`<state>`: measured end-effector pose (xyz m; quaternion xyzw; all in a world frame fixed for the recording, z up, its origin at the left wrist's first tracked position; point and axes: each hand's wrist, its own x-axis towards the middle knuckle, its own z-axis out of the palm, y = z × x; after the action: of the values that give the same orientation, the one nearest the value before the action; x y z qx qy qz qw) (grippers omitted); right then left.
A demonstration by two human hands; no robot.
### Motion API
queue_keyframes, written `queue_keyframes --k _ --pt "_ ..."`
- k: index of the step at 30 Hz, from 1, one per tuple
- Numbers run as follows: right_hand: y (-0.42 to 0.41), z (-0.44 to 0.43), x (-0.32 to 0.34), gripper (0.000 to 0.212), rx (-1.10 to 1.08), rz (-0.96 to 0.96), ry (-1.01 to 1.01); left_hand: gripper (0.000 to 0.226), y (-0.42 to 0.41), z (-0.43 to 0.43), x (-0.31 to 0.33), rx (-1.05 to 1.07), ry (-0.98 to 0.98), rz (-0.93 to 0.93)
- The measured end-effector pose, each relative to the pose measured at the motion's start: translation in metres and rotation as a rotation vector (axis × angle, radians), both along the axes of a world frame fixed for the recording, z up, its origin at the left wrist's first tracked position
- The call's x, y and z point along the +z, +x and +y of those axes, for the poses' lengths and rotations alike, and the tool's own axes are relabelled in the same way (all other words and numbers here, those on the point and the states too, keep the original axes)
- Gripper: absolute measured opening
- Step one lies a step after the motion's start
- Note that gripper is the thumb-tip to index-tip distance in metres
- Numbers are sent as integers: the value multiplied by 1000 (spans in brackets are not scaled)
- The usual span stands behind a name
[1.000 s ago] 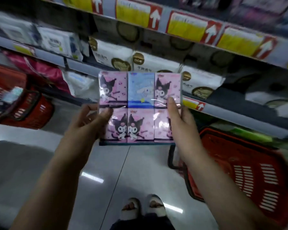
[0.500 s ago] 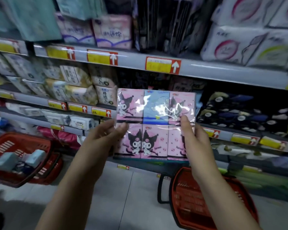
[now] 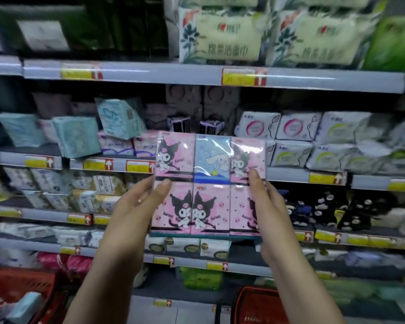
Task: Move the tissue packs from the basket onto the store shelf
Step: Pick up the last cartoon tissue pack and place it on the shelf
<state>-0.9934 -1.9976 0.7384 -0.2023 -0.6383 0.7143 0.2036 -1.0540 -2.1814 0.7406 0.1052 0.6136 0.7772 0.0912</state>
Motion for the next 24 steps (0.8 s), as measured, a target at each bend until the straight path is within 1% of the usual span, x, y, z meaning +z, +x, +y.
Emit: queue_keyframes --k 2,4,5,8,9,11,14,15,16,18,19,24 --pt "5 -2 14 71 -13 21 -9 72 10 5 14 38 39 -5" --pt "11 -3 27 77 -32 36 5 80 19 8 27 47 78 -4" --pt "14 -3 32 79 -21 53 8 76 22 7 32 47 88 -1" --pt "21 -5 43 92 -64 57 19 47 24 7 43 -3 124 12" --pt "23 -4 46 91 -77 53 16 40 24 8 48 -41 119 21" --pt "27 -4 54 78 -95 61 2 33 22 9 55 -108 112 53" --pt "32 -1 67 57 -107 70 -30 29 22 13 64 -161 109 82" --pt "34 0 70 56 -111 77 -26 29 22 15 67 -169 96 88" --pt "35 -1 73 58 -120 79 -14 29 22 16 69 -179 90 96" --pt "38 1 74 79 -138 75 23 29 25 20 71 -203 86 116" --pt "39 2 75 86 -151 74 37 30 28 22 72 -218 85 119" --pt "43 5 76 95 -128 81 85 28 32 26 76 -225 105 98"
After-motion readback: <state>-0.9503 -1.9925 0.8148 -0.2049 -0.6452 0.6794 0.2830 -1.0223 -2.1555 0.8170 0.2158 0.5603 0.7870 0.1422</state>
